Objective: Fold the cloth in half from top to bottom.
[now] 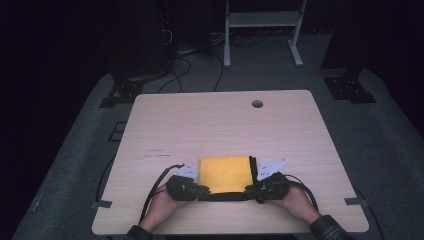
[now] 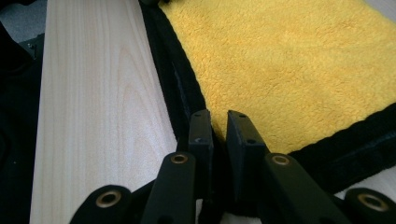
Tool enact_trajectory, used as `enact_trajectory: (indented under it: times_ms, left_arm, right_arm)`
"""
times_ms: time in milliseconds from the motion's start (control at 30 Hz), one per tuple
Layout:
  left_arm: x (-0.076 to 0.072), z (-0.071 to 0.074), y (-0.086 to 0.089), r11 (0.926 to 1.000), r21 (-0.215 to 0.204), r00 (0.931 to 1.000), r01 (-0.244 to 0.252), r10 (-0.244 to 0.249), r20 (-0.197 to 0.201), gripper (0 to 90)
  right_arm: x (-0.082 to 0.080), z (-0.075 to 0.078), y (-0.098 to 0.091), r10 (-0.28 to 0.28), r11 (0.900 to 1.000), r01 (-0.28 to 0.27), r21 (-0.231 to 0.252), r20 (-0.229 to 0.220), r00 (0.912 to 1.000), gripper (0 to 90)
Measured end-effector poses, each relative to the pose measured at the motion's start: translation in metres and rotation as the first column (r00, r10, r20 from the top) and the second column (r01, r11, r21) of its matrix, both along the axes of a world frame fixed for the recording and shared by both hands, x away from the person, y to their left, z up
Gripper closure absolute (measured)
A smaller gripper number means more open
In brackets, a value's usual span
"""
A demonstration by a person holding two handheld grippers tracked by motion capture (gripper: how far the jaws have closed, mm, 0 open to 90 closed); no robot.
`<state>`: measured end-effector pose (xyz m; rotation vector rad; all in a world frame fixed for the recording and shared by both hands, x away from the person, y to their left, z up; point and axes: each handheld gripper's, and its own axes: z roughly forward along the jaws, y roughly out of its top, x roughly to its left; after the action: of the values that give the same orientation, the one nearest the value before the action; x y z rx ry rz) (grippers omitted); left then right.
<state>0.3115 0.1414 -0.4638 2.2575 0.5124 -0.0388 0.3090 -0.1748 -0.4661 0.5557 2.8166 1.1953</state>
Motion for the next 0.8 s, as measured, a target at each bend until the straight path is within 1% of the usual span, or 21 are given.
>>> enact_trajectory:
  times_ms: [33, 67, 100, 167, 233, 300, 367, 433, 467, 500, 533, 567, 600, 633, 700, 733, 767, 800]
  left_arm:
    - [0.0, 0.001, 0.0, 0.9999, -0.011, 1.0, 0.006, -0.006, -0.006, 73.9]
    - [0.0, 0.001, 0.001, 0.9999, -0.015, 1.0, 0.004, -0.004, -0.007, 69.2]
    - [-0.001, 0.002, 0.001, 0.9998, -0.018, 1.0, -0.001, 0.001, 0.0, 66.3]
    - [-0.002, 0.006, 0.002, 0.9994, -0.03, 0.9997, -0.018, 0.018, 0.014, 56.8]
    - [-0.003, 0.01, 0.005, 0.9983, -0.036, 0.9981, -0.045, 0.047, 0.04, 47.2]
    - [-0.003, 0.015, 0.011, 0.9962, -0.05, 0.9956, -0.071, 0.074, 0.058, 38.4]
    - [-0.002, 0.016, 0.017, 0.9923, -0.059, 0.9903, -0.109, 0.113, 0.08, 30.7]
    - [-0.001, 0.017, 0.023, 0.9884, -0.057, 0.9841, -0.14, 0.146, 0.102, 22.5]
    - [-0.001, 0.017, 0.026, 0.9864, -0.052, 0.9807, -0.156, 0.161, 0.112, 20.1]
    - [-0.001, 0.017, 0.029, 0.9832, -0.048, 0.9757, -0.176, 0.181, 0.124, 18.2]
    - [-0.002, 0.018, 0.031, 0.9804, -0.046, 0.9715, -0.191, 0.196, 0.134, 14.8]
    - [-0.002, 0.018, 0.035, 0.9759, -0.044, 0.9652, -0.214, 0.218, 0.145, 12.4]
    - [-0.002, 0.019, 0.037, 0.9735, -0.048, 0.9615, -0.223, 0.228, 0.153, 10.9]
    - [-0.003, 0.019, 0.041, 0.9708, -0.051, 0.9573, -0.235, 0.24, 0.162, 9.7]
    - [-0.005, 0.02, 0.047, 0.964, -0.052, 0.9455, -0.261, 0.266, 0.188, 5.3]
    - [-0.006, 0.02, 0.05, 0.9617, -0.05, 0.9424, -0.269, 0.274, 0.192, 3.4]
    - [-0.006, 0.02, 0.054, 0.9572, -0.042, 0.9371, -0.286, 0.289, 0.196, 2.5]
    - [-0.007, 0.019, 0.059, 0.9542, -0.036, 0.9342, -0.297, 0.298, 0.196, 2.0]
  right_arm:
    - [0.0, 0.0, 0.0, 0.001, 1.0, -0.001, 0.001, 0.0, 1.0, 77.2]
    - [0.0, 0.001, 0.0, -0.002, 1.0, 0.002, 0.005, -0.001, 1.0, 73.5]
    - [0.001, 0.001, -0.001, -0.008, 0.9999, 0.008, 0.012, 0.0, 1.0, 69.8]
    - [0.002, 0.002, -0.003, -0.031, 0.9993, 0.031, 0.02, 0.012, 0.9994, 61.4]
    - [0.004, 0.004, -0.006, -0.066, 0.9974, 0.065, 0.033, 0.031, 0.9974, 51.3]
    - [0.007, 0.007, -0.01, -0.118, 0.9924, 0.116, 0.042, 0.053, 0.9916, 42.2]
    - [0.009, 0.009, -0.015, -0.174, 0.9843, 0.171, 0.044, 0.081, 0.9814, 35.6]
    - [0.011, 0.01, -0.02, -0.22, 0.975, 0.216, 0.05, 0.088, 0.9715, 28.7]
    - [0.012, 0.01, -0.023, -0.244, 0.9692, 0.239, 0.058, 0.082, 0.9664, 26.3]
    - [0.013, 0.011, -0.027, -0.262, 0.9642, 0.258, 0.063, 0.073, 0.9623, 24.4]
    - [0.014, 0.012, -0.03, -0.281, 0.9587, 0.277, 0.066, 0.066, 0.9575, 20.6]
    - [0.015, 0.012, -0.032, -0.297, 0.9538, 0.292, 0.07, 0.068, 0.9525, 17.7]
    - [0.016, 0.013, -0.037, -0.32, 0.946, 0.315, 0.077, 0.064, 0.9453, 16.4]
    - [0.017, 0.013, -0.041, -0.336, 0.9399, 0.33, 0.086, 0.057, 0.9402, 14.3]
    - [0.018, 0.015, -0.049, -0.372, 0.9255, 0.366, 0.096, 0.05, 0.9269, 12.6]
    - [0.019, 0.015, -0.054, -0.389, 0.9182, 0.383, 0.102, 0.048, 0.92, 12.7]
    - [0.019, 0.016, -0.057, -0.405, 0.911, 0.399, 0.105, 0.049, 0.913, 12.5]
    - [0.019, 0.016, -0.063, -0.423, 0.9029, 0.417, 0.104, 0.047, 0.9047, 10.6]
